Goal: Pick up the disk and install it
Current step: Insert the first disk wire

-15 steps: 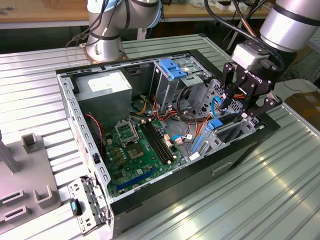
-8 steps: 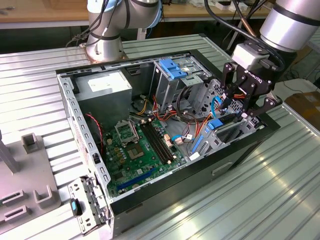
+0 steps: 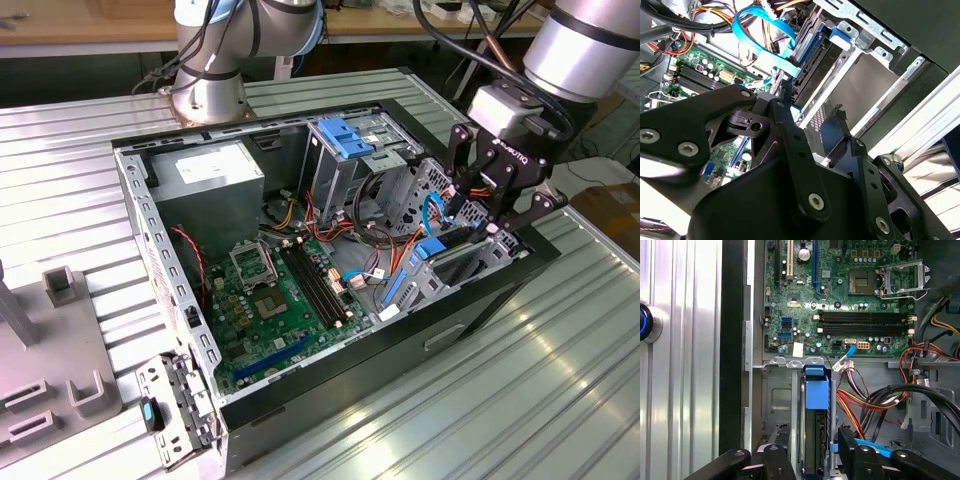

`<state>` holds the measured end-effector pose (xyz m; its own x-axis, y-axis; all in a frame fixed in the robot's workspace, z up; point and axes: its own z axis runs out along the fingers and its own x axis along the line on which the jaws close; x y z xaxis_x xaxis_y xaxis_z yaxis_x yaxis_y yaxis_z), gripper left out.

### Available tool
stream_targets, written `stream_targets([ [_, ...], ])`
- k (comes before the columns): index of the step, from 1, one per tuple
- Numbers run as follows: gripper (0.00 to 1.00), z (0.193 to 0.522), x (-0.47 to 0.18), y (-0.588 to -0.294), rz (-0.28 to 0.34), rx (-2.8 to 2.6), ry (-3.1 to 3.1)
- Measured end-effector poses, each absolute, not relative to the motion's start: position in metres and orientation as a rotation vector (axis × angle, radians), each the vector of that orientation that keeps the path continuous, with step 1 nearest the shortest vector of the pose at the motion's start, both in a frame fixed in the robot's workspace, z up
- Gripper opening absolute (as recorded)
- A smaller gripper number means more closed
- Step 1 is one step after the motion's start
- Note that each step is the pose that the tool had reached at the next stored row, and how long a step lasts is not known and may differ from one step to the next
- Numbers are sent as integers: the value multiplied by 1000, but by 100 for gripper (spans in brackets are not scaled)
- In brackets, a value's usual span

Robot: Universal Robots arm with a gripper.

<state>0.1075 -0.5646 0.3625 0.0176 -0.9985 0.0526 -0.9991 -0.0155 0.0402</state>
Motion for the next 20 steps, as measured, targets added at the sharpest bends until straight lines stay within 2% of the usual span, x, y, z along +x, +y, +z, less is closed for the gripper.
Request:
stream_targets([
  [12, 50, 363, 109, -565, 14, 2193, -2157],
  [20, 50, 354, 120, -553, -15, 2198, -2160],
])
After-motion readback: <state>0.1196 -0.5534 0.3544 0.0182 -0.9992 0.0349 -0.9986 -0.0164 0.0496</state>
